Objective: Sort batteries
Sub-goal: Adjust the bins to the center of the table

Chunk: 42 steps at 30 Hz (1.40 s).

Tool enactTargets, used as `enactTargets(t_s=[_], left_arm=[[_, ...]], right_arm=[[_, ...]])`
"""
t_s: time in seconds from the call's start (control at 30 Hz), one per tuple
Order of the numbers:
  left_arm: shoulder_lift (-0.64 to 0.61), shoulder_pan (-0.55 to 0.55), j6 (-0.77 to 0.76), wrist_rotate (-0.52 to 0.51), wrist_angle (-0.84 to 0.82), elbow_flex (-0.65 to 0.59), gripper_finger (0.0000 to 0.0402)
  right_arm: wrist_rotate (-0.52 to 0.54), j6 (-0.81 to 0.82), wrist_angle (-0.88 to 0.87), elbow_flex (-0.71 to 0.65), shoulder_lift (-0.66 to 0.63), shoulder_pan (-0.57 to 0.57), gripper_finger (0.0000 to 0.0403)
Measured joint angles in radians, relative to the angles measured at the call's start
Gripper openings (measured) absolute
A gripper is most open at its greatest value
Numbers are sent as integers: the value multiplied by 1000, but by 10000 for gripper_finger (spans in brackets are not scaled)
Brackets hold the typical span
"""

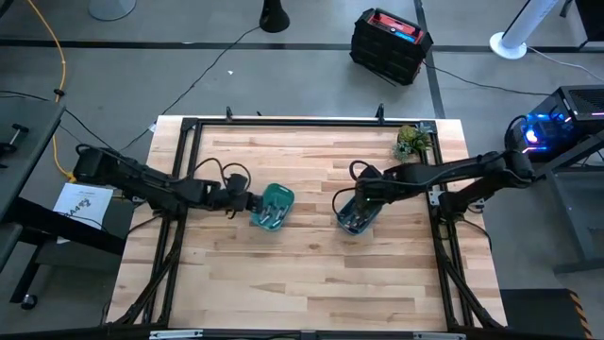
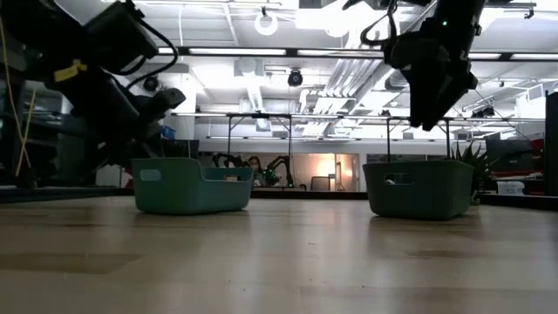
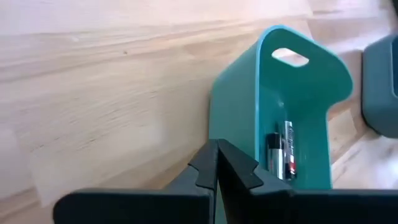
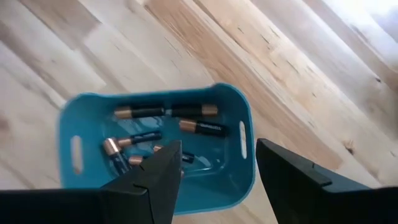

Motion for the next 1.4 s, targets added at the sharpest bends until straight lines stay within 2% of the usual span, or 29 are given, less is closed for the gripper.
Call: enactTargets(t_s=[0.13, 0.3, 0.4, 0.5, 0.53, 0.67, 0.83, 1.03, 1.2, 1.4], left_arm=[[-15, 28, 58, 80, -1, 0, 0], [-69, 18, 86, 114, -109, 0, 0], [-101, 9, 86, 115, -177, 0, 0], [-114, 3, 86, 114, -207, 0, 0], [-114, 2, 86, 112, -208, 0, 0], [-100, 2, 87, 116, -184, 0, 0], [-51, 3, 93, 120, -165, 0, 0], [49, 6, 86, 102, -9, 0, 0], [155, 26, 69, 99, 163, 0, 0], [257, 63, 31, 65, 300, 0, 0]], right_arm=[[-7, 28, 32, 0, -62, 28, 201], [-83, 141, 27, 1, -80, 149, 184], [-122, 242, -56, 1, -46, 245, 130], [-153, 320, -86, -7, 3, 330, 38], [-161, 341, -69, -24, 15, 348, 20], [-225, 426, 69, -152, 46, 360, 11], [-163, 484, 153, -278, 47, 313, 5], [-125, 339, 252, -334, 47, 192, 1], [-45, 237, 334, -344, 47, 71, 0], [-35, 90, 429, -344, 48, -66, 0]])
